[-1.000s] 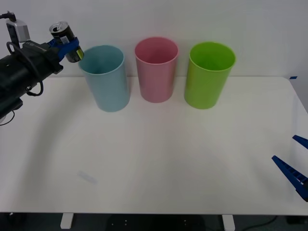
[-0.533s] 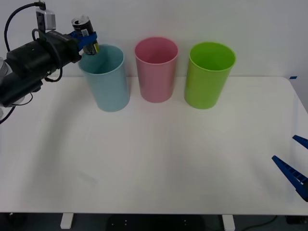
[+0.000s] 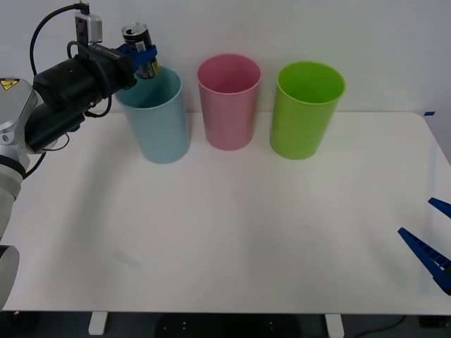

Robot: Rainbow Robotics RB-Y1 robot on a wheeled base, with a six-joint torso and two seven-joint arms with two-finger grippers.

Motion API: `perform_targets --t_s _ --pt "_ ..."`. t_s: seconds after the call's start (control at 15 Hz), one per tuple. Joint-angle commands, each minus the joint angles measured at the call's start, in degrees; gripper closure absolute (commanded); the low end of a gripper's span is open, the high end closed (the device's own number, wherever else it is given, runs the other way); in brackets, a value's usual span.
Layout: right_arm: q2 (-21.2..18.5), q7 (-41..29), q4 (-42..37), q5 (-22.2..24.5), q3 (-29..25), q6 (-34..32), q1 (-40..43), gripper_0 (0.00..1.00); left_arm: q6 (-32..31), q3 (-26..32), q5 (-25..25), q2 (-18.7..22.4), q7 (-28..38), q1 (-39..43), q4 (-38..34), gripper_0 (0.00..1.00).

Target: Grasp the object on the table and drop it into the matching bin: aluminum can to the light blue bin, PET bottle to the pink bin.

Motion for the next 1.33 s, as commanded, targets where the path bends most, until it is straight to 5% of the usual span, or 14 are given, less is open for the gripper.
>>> perform_targets --t_s 0.07,0.2,0.27,0.33,0.8,1.33 --pt "0.0 0.0 0.0 0.0 0.0 0.0 0.0 0.0 0.06 0.01 0.03 -0.01 -0.02 0.0 0.04 1.0" --pt "0.0 0.0 0.0 0.0 0.0 0.0 0.0 0.0 0.06 0.01 0.3 -0.01 -0.11 -0.09 0.04 0.85" --pt "0.0 0.0 0.0 0.0 0.0 0.0 0.0 0.0 -0.03 0.01 0.38 -0.01 -0.28 -0.09 -0.05 0.2" --pt "0.0 0.0 0.0 0.0 0.0 0.0 0.0 0.0 -0.03 0.27 0.38 -0.01 -0.46 -0.09 -0.05 0.0" --pt "0.0 0.0 0.0 0.0 0.0 0.0 0.0 0.0 -1.61 0.45 3.55 0.7 -0.46 0.53 -0.05 0.0" --pt "0.0 0.0 0.0 0.0 0.0 0.0 0.0 0.0 -6.97 0.45 15.85 7.9 -2.13 9.84 -6.99 0.0"
